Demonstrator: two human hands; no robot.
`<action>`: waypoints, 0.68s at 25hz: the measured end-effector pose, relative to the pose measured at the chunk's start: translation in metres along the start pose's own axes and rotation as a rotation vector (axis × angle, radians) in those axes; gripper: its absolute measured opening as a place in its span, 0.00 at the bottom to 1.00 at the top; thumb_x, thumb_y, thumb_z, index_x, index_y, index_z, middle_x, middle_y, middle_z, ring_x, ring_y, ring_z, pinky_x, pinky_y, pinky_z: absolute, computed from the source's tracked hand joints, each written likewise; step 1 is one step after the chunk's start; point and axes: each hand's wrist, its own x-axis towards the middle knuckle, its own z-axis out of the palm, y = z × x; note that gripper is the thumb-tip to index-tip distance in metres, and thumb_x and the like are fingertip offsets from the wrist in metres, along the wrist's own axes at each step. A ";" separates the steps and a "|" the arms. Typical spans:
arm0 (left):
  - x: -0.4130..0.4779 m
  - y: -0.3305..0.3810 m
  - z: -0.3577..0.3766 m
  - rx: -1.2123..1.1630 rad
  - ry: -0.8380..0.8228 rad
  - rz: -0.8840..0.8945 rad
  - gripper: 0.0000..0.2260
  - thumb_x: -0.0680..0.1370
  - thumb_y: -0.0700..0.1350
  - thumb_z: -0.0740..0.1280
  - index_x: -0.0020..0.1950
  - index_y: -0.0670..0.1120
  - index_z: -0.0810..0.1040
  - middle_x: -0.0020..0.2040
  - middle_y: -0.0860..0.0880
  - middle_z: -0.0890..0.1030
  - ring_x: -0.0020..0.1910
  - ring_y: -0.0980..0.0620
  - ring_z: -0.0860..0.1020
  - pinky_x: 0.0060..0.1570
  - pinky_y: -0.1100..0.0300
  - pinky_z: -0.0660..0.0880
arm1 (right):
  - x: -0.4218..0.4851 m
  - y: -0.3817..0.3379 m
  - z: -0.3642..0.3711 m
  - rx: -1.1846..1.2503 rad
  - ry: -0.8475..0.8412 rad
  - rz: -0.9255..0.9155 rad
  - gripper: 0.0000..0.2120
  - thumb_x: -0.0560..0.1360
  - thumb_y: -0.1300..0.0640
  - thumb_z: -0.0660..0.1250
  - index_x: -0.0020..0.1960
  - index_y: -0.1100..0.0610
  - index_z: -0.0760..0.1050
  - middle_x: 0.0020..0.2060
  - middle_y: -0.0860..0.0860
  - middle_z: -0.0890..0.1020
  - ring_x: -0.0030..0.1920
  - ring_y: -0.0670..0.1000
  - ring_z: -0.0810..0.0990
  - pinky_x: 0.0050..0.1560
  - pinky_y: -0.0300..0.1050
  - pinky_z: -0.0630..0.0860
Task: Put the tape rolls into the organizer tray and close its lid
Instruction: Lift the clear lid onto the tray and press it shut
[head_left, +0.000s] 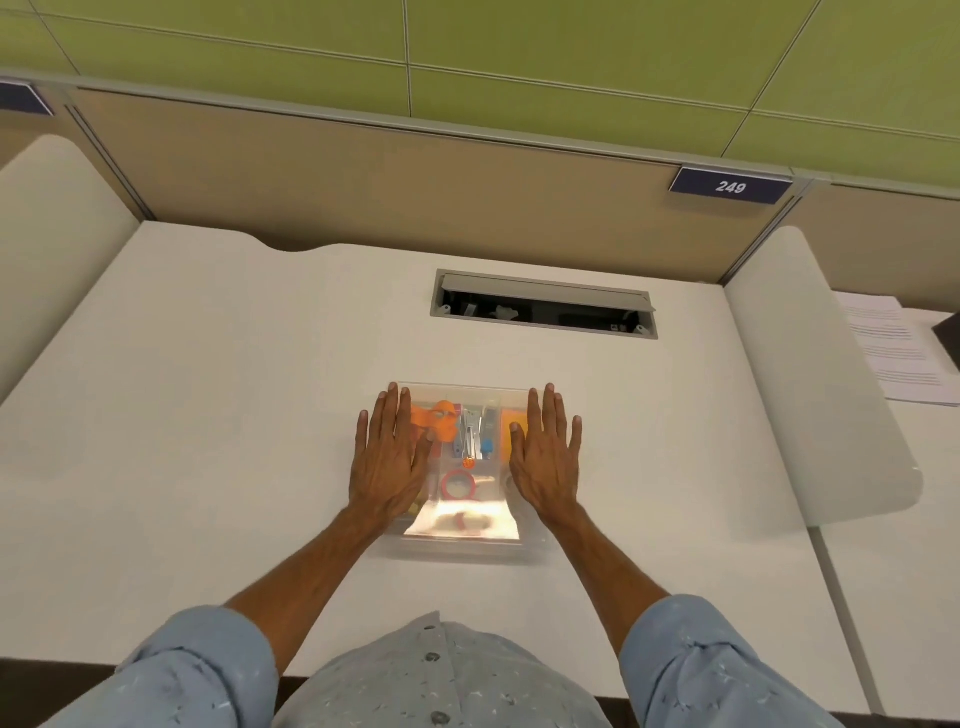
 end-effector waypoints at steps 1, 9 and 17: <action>0.008 0.001 -0.002 0.006 -0.007 0.005 0.43 0.78 0.68 0.29 0.86 0.44 0.46 0.88 0.44 0.47 0.88 0.45 0.48 0.87 0.43 0.47 | 0.007 0.000 -0.002 -0.005 -0.013 -0.006 0.30 0.90 0.44 0.45 0.88 0.51 0.42 0.88 0.53 0.42 0.89 0.54 0.43 0.88 0.60 0.44; 0.027 0.000 0.005 -0.029 -0.033 -0.009 0.42 0.79 0.68 0.29 0.87 0.47 0.46 0.88 0.44 0.46 0.88 0.44 0.47 0.87 0.42 0.49 | 0.020 0.004 0.005 0.052 -0.043 -0.005 0.30 0.90 0.44 0.47 0.88 0.49 0.43 0.88 0.51 0.42 0.89 0.54 0.42 0.88 0.62 0.49; 0.035 -0.008 0.023 -0.125 -0.001 -0.015 0.29 0.88 0.54 0.54 0.87 0.47 0.50 0.88 0.46 0.50 0.87 0.47 0.49 0.86 0.42 0.54 | 0.028 0.008 0.014 0.232 -0.022 0.013 0.28 0.89 0.44 0.51 0.87 0.47 0.50 0.88 0.44 0.47 0.88 0.49 0.44 0.69 0.56 0.82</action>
